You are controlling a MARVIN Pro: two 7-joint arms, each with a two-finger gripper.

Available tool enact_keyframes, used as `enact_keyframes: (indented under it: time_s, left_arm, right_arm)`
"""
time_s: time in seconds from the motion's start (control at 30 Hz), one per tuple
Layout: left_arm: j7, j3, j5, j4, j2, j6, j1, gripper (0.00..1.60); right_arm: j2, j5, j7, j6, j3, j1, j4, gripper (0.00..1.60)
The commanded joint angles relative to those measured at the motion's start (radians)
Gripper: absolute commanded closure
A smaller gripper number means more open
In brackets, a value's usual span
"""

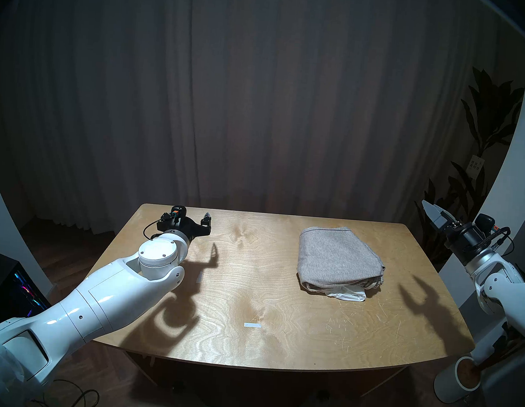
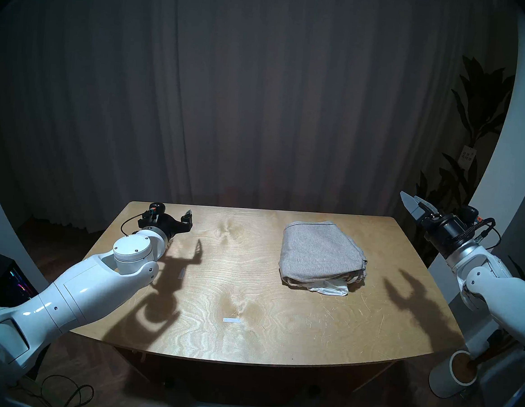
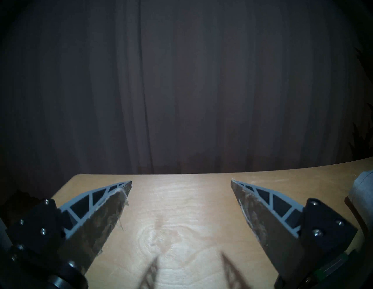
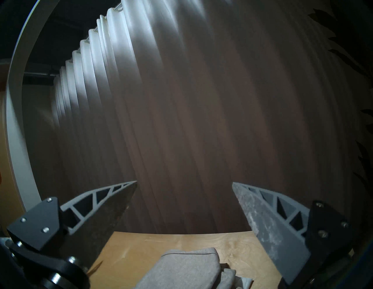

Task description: Fold pants twice and stack them

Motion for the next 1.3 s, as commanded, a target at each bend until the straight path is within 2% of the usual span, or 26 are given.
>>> enact_keyframes:
  time_s: [0.0, 0.47, 0.73, 1.27]
  left_arm:
    - [0.027, -0.016, 0.065, 0.004, 0.025, -0.059, -0.022, 0.00]
    - [0.060, -0.002, 0.133, 0.030, 0.031, -0.120, -0.015, 0.00]
    - [0.040, 0.000, 0.139, 0.035, 0.040, -0.156, -0.013, 0.00]
    - [-0.021, -0.001, 0.119, 0.052, 0.050, -0.203, 0.003, 0.00]
  right_arm:
    - [0.035, -0.033, -0.064, -0.010, -0.011, 0.051, -0.001, 0.00]
    - [0.018, -0.062, -0.238, -0.001, -0.067, 0.111, 0.030, 0.00]
    - [0.004, -0.084, -0.316, 0.003, -0.104, 0.144, 0.042, 0.00]
    - [-0.059, -0.127, -0.406, 0.004, -0.155, 0.247, 0.031, 0.00]
